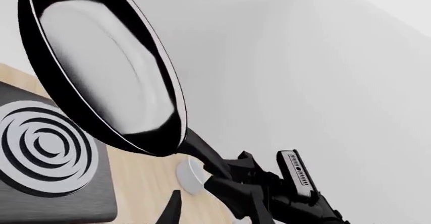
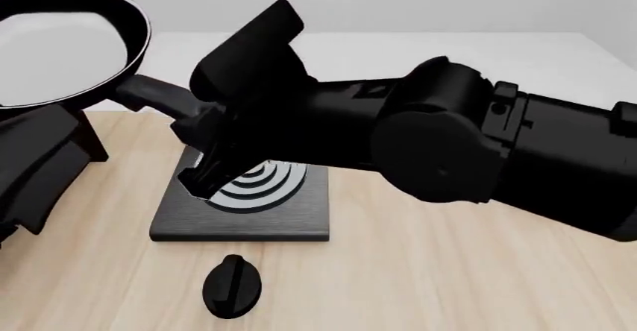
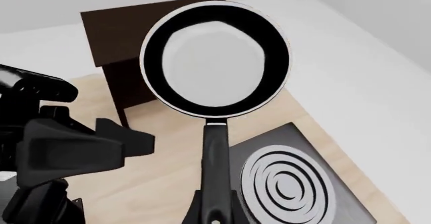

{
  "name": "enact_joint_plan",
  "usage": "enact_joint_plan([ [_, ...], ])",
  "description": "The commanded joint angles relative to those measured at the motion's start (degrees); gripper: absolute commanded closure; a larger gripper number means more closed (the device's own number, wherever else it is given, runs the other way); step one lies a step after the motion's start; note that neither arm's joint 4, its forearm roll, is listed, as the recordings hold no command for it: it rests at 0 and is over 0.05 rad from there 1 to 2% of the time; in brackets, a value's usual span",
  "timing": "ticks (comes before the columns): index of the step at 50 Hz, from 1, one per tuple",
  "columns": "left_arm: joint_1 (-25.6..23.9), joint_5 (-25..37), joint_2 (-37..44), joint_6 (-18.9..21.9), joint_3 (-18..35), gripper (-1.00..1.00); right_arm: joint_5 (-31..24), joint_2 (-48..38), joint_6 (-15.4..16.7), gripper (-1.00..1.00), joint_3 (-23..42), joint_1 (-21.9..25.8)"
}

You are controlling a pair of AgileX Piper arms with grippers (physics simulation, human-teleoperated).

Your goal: Put the frying pan on the cabinet shelf.

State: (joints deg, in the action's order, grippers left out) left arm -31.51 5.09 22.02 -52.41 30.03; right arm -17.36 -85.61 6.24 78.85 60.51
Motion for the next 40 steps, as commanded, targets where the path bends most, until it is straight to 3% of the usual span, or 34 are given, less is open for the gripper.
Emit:
enact_joint_plan([
  [1,-1.05,-2.57,0.94,-1.45,-1.54,-1.00,1.02,-0.29,-1.43,1.00,2.06,1.96],
  [20,-1.31,-6.47,3.54,-2.20,-3.57,-1.00,1.35,0.63,-1.32,1.00,1.94,3.94],
  [22,-1.66,-8.20,3.30,-4.36,-4.81,-1.00,1.54,0.82,-1.15,1.00,1.58,4.16],
  [24,-1.56,-7.20,4.11,-2.48,-3.56,-1.00,1.62,1.03,-1.17,1.00,1.34,4.67],
  [40,-2.10,-8.25,4.99,-3.18,-2.48,-1.00,1.23,1.18,-2.89,1.00,1.70,6.98],
])
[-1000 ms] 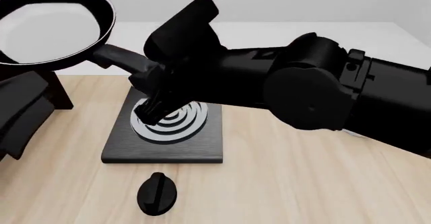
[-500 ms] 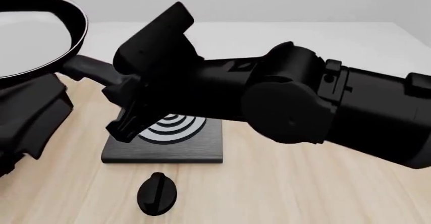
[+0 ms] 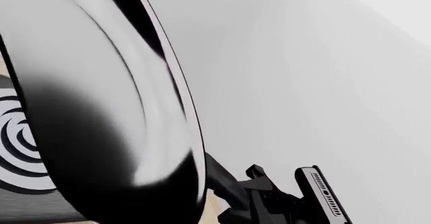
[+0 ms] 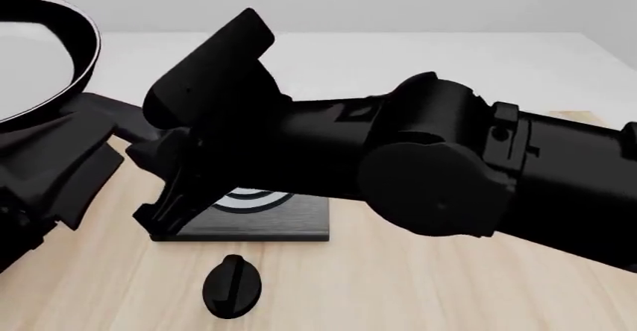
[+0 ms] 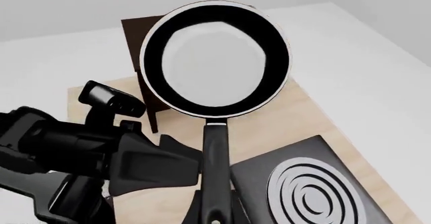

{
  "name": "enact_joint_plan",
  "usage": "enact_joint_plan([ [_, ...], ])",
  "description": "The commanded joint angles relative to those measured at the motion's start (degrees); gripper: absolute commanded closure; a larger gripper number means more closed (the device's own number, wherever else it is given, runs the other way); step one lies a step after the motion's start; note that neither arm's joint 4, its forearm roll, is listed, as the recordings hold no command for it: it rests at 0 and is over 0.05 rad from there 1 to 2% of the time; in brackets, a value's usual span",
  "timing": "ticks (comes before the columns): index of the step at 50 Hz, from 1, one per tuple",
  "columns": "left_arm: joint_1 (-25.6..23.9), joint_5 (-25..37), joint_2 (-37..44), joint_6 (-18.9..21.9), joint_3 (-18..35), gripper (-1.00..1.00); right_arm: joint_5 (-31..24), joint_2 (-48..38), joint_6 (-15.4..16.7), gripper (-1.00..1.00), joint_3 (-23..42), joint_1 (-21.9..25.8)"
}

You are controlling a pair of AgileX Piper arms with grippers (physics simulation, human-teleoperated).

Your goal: Put the frying pan on the cabinet shelf.

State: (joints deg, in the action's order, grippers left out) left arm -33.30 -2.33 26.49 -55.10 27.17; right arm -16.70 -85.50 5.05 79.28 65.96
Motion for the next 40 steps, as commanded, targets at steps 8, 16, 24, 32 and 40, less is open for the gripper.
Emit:
enact_joint_plan([
  [8,-0.30,-1.59,0.57,-0.98,-0.32,-1.00,1.27,0.51,-3.20,1.00,1.04,4.05],
  [16,-0.04,-1.86,0.58,-1.17,-0.60,-1.00,1.62,0.64,-2.70,1.00,0.72,5.86],
  [24,-0.23,-2.42,0.91,-1.23,-0.60,-1.00,1.95,0.71,-2.97,1.00,0.40,5.96],
  [32,0.14,-3.24,1.08,-2.00,-0.87,1.00,1.70,1.64,-3.84,1.00,0.81,5.39],
  [40,0.99,-2.93,0.45,-2.25,-0.79,1.00,2.48,2.44,-2.97,1.00,-0.02,5.57],
])
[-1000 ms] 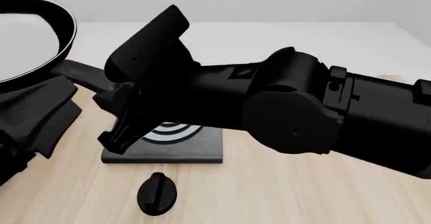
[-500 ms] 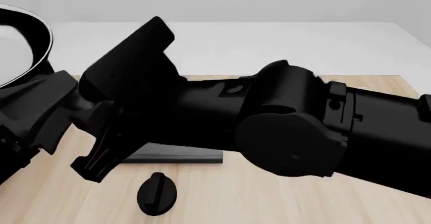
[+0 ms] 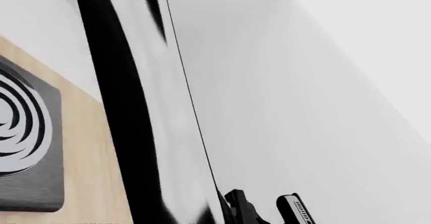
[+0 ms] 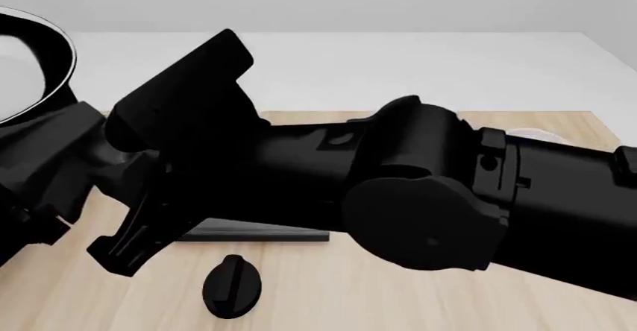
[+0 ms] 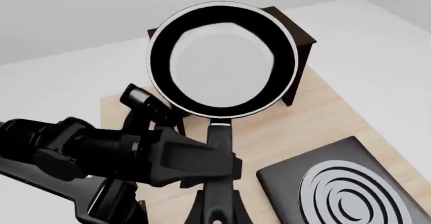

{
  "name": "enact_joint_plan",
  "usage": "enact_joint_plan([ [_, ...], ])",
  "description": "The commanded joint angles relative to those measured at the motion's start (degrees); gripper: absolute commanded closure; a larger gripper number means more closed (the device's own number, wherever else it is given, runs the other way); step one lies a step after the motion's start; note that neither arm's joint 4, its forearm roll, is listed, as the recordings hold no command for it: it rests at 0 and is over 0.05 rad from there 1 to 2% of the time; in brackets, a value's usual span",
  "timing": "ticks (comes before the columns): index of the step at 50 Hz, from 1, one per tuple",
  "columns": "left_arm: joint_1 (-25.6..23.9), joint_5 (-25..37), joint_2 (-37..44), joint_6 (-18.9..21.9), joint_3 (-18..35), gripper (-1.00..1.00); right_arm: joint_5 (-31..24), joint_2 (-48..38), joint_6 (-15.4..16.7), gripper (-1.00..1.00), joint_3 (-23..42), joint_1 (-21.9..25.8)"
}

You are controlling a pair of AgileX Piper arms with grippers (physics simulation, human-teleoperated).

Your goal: Put the frying pan on the cabinet shelf.

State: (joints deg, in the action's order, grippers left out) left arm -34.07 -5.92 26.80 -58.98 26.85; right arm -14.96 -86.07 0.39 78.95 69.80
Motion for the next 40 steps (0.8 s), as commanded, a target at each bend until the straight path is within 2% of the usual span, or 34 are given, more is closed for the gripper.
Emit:
enact_joint_plan([
  [1,2.03,0.55,0.01,1.48,-0.56,1.00,1.13,3.43,2.00,1.00,0.08,1.39],
  [4,2.74,0.55,-0.39,1.21,-0.57,1.00,1.08,3.69,2.49,1.00,-0.07,0.94],
  [5,2.81,0.62,-0.47,1.26,-0.51,1.00,1.09,3.84,2.91,-1.00,-0.17,0.54],
  [8,3.69,0.92,-1.07,0.99,-0.26,1.00,0.21,4.41,1.85,-1.00,0.47,-0.72],
  [9,3.79,1.02,-1.16,1.00,-0.20,1.00,0.11,4.97,2.81,-1.00,0.42,-1.06],
  [13,4.33,1.60,-1.87,0.97,-0.01,1.00,-0.70,7.85,3.20,-1.00,-0.23,-2.81],
  [20,5.27,2.39,-2.80,1.04,0.06,1.00,-2.52,15.68,0.58,-1.00,-2.77,-7.98],
  [22,5.55,2.39,-3.07,0.79,-0.02,1.00,-3.72,17.41,-0.18,-1.00,-3.07,-7.96],
  [24,5.78,2.50,-3.30,0.71,-0.04,1.00,-4.37,20.61,-0.95,-1.00,-3.94,-10.82],
  [26,5.97,2.63,-3.49,0.75,-0.10,1.00,-5.52,22.79,-0.41,-1.00,-4.49,-13.11],
  [27,6.15,2.68,-3.58,0.67,-0.12,1.00,-5.92,24.54,-1.69,-1.00,-4.98,-15.17],
  [29,6.28,2.89,-3.70,0.79,-0.11,1.00,-6.06,27.30,0.03,-1.00,-5.89,-17.10],
  [30,6.39,2.86,-3.76,0.75,-0.24,1.00,-6.57,28.79,-0.96,-1.00,-6.38,-19.24],
  [32,6.78,2.90,-3.76,0.94,-0.27,1.00,-7.18,31.63,-0.86,-1.00,-7.83,-21.93],
  [38,8.36,2.96,-3.72,0.88,-0.12,1.00,-7.69,38.17,-1.53,-1.00,-14.62,-26.72],
  [40,8.94,2.95,-3.42,0.84,0.19,1.00,-7.71,41.01,-2.99,-1.00,-17.33,-28.50],
])
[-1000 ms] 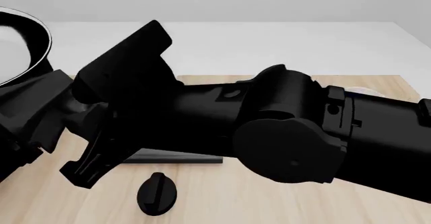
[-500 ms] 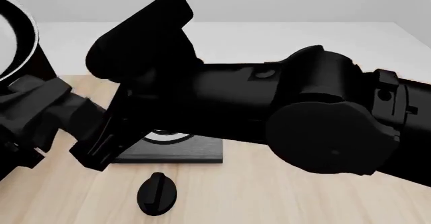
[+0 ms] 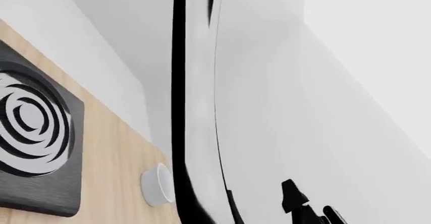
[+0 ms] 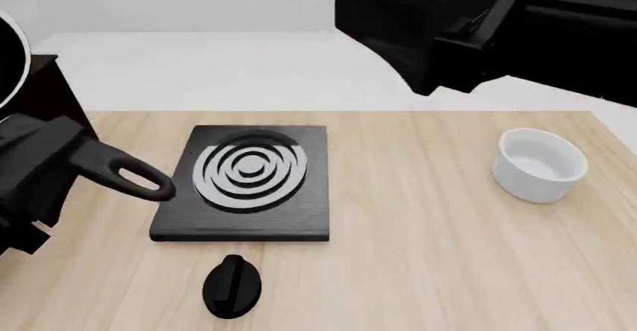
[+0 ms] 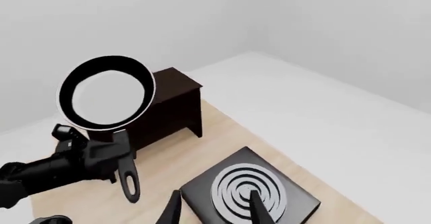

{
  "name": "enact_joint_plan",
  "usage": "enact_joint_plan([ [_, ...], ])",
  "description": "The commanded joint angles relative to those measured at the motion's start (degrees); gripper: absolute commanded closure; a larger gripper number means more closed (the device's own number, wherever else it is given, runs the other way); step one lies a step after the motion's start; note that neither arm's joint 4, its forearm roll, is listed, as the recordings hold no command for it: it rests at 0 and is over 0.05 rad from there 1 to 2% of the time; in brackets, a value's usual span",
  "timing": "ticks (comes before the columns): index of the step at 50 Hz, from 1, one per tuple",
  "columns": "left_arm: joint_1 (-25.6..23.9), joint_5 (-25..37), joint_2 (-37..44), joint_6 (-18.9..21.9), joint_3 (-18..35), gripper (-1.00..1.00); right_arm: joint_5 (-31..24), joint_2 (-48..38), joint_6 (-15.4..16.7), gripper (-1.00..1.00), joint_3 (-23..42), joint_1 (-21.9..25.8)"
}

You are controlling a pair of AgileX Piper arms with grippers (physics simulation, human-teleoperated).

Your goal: Put the frying pan on the cabinet shelf.

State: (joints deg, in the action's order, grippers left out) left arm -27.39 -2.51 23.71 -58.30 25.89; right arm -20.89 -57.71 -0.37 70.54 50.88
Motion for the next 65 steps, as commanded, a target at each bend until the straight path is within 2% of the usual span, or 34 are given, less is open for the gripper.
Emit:
enact_joint_plan([
  [1,2.58,-0.50,-0.12,0.17,1.28,1.00,-1.79,13.15,-2.44,-1.00,-9.58,-9.69],
  [3,3.06,-0.26,0.53,0.68,2.10,1.00,-1.55,15.10,-1.83,-1.00,-12.00,-10.08],
  [5,3.20,0.06,1.11,1.38,2.91,1.00,-1.14,16.59,-4.07,-1.00,-13.38,-11.75],
  [7,3.60,1.03,2.36,3.29,4.67,1.00,0.29,18.45,-3.38,-1.00,-15.82,-12.57],
  [8,3.66,0.47,2.73,2.59,4.65,1.00,0.96,19.19,-2.70,-1.00,-17.43,-12.89],
  [11,4.78,-0.63,4.15,2.09,5.08,1.00,1.65,21.43,-5.55,-1.00,-20.50,-12.92],
  [16,7.08,-4.74,6.19,-1.34,3.71,1.00,1.86,23.82,-6.93,-1.00,-23.34,-14.77],
  [24,10.26,-5.83,10.32,-0.66,7.28,1.00,1.74,25.78,-7.36,-1.00,-25.86,-16.01],
  [31,12.20,-7.66,13.05,-1.66,8.20,1.00,0.32,27.33,-7.96,-1.00,-25.88,-17.43],
  [43,16.27,-11.14,17.83,-2.90,9.85,1.00,-2.02,29.38,-7.11,-1.00,-25.52,-19.02],
  [48,16.76,-11.88,19.84,-2.64,10.57,1.00,-2.29,30.33,-8.59,-1.00,-25.54,-18.94],
  [51,17.78,-12.93,21.30,-3.01,10.98,1.00,-2.38,30.57,-8.42,-1.00,-25.64,-18.66],
  [53,18.29,-12.72,22.09,-2.57,11.63,1.00,-2.60,30.55,-8.90,-1.00,-25.48,-18.25],
  [55,19.07,-10.71,22.72,-0.47,13.38,1.00,-3.10,30.87,-9.01,-1.00,-25.09,-18.34],
  [57,19.75,-13.50,23.03,-3.70,11.93,1.00,-3.29,31.03,-9.08,-1.00,-25.19,-18.16],
  [59,20.29,-12.73,23.43,-2.58,12.85,1.00,-3.38,31.27,-8.81,-1.00,-25.68,-18.14],
  [65,20.63,-15.72,26.05,-3.77,11.95,1.00,-3.48,31.59,-9.12,-1.00,-26.61,-18.46],
])
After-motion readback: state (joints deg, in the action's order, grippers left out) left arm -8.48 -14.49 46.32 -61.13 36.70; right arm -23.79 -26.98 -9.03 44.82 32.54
